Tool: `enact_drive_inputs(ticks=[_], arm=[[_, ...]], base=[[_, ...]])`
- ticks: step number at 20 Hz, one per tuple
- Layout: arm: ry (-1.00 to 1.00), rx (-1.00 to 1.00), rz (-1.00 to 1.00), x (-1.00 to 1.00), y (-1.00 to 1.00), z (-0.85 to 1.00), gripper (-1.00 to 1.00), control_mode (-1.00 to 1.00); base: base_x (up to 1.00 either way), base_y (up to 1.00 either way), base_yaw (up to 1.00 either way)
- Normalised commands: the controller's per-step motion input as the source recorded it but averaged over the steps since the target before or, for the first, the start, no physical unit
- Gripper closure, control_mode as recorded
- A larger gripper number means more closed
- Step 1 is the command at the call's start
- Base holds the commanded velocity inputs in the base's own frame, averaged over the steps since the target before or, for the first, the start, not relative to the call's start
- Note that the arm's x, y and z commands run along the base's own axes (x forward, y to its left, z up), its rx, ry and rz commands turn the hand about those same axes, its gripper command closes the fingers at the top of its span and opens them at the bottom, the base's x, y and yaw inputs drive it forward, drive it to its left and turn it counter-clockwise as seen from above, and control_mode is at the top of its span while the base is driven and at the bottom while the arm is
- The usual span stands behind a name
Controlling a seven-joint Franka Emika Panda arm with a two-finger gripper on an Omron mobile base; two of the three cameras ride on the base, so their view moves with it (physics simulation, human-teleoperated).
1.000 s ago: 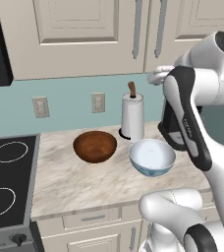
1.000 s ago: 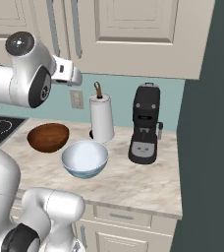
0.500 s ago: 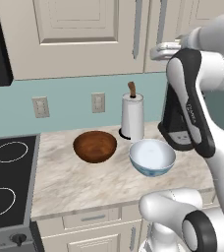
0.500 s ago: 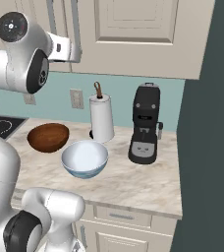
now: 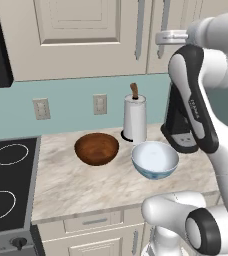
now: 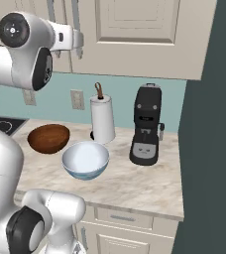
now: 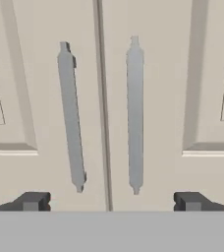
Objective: Open the cabinet. Pick the bowls from the counter and place them in the cabinet. Then close the cabinet.
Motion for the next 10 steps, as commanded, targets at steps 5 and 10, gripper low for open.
enact_drive_inputs(ticks=[5, 10], arm=[[-0.07, 0.0, 0.0, 0.26, -0.15, 0.2, -1.0, -1.0], [0.0, 0.0, 0.0, 0.32, -0.08, 0.16, -1.0, -1.0]], base=[[0.0, 0.0, 0.0], [0.0, 0.0, 0.0]])
